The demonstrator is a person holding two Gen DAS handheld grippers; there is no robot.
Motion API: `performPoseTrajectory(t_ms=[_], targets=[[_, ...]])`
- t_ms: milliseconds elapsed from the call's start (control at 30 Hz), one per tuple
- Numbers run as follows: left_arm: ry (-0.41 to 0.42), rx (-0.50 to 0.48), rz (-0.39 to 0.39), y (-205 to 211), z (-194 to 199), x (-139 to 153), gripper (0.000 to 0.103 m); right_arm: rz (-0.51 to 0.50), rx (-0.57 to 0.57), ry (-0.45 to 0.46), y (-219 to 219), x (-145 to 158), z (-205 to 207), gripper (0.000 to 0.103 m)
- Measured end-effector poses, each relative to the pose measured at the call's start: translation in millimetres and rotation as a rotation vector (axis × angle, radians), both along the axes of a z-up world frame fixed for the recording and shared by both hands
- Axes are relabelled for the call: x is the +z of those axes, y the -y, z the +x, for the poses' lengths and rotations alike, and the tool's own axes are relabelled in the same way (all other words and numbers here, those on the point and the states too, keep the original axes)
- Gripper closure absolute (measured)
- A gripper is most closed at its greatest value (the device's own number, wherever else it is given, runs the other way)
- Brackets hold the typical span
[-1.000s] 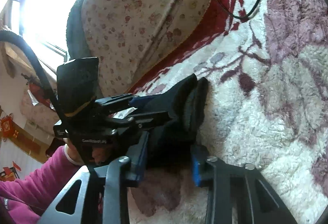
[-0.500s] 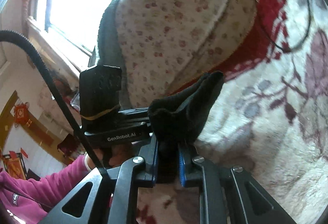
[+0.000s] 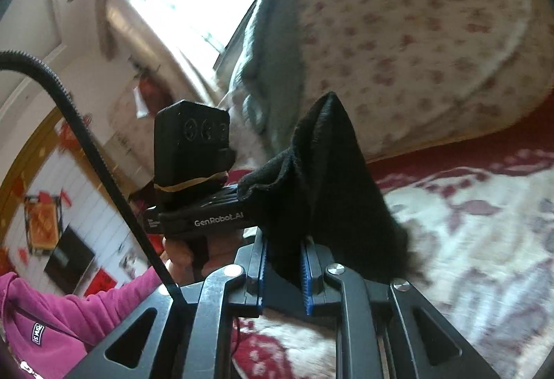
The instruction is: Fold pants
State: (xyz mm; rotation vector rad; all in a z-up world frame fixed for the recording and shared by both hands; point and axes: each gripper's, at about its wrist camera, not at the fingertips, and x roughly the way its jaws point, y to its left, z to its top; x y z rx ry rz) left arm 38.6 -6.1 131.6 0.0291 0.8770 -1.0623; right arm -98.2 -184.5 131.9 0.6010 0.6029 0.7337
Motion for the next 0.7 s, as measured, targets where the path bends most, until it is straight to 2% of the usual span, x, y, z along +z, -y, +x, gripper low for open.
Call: performPoseTrajectory(t_ms=[167, 433, 567, 667, 700], targets=[[-0.055, 0.138, -0.011, -67, 7, -19, 0.095, -0.031, 0.124, -0.039, -61, -15, 25, 0.088], [-0.163, 0.406, 0.074, -168, 7, -72, 0.095, -0.084, 0.301, -0.17, -147, -76, 63, 0.088], [-0.157, 0.482, 0.119, -196, -3, -77, 0.094, -0.109, 0.32, -0.271, -171, -104, 79, 0.073], [-0.142, 0.491, 0.119, -200, -14, -70, 0.094, -0.077, 0.352, -0.269, -168, -89, 74, 0.056], [-0.132, 0.496, 0.119, -201, -17, -67, 0.094, -0.063, 0.35, -0.271, -163, -84, 70, 0.056]])
